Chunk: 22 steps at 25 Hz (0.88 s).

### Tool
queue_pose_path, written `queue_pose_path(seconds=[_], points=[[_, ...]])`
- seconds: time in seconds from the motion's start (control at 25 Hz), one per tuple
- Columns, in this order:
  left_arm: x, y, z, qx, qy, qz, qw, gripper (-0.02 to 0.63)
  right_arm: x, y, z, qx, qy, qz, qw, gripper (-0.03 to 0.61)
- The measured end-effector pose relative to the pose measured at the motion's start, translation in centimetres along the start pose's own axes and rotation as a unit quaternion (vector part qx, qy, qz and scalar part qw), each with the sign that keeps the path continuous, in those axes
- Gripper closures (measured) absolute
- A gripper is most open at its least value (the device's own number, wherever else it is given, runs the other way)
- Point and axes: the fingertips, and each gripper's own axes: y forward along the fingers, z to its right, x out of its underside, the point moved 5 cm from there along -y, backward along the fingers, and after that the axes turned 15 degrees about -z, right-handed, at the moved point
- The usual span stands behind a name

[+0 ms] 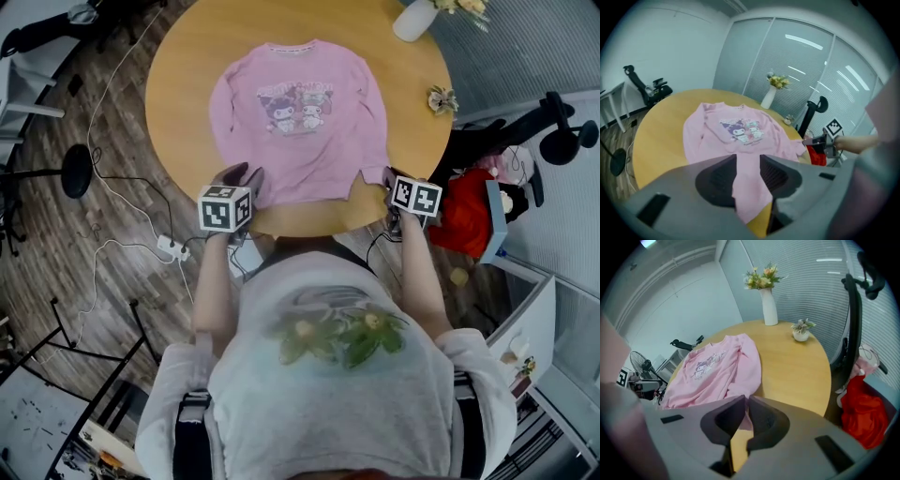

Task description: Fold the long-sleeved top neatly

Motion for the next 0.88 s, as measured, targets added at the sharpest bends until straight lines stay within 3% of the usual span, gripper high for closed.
queue_pose_path(seconds=[0.12, 0.24, 0.36, 0.44, 0.6, 0.76, 0.88], points=[[-1.5, 1.7, 5.4, 0.030, 0.114, -0.019, 0.9928, 0.460, -1.6, -2.4, 1.1, 0.025, -0.007, 0.029, 0.999, 0.541], [-1.4, 4.7, 11.7, 0.064, 0.243, -0.065, 0.9659, 0.460, -3.2, -4.5, 2.3, 0.043, -0.015, 0.052, 0.998, 0.541], [-0.1, 8.1, 17.0, 0.093, 0.313, -0.114, 0.9383, 0.460, -4.8, -6.2, 3.5, 0.059, -0.019, 0.071, 0.996, 0.541], [1.1, 10.2, 19.5, 0.100, 0.332, -0.143, 0.9270, 0.459, -6.0, -7.4, 4.3, 0.072, -0.024, 0.086, 0.993, 0.541], [3.3, 13.9, 21.8, 0.078, 0.341, -0.190, 0.9176, 0.442, -8.4, -9.9, 5.8, 0.089, -0.032, 0.122, 0.988, 0.541], [4.2, 16.0, 21.6, 0.031, 0.330, -0.210, 0.9199, 0.455, -10.0, -11.5, 6.5, 0.092, -0.044, 0.145, 0.984, 0.541], [4.1, 16.3, 21.6, 0.030, 0.310, -0.214, 0.9260, 0.570, -10.9, -12.1, 6.9, 0.093, -0.052, 0.156, 0.982, 0.541]])
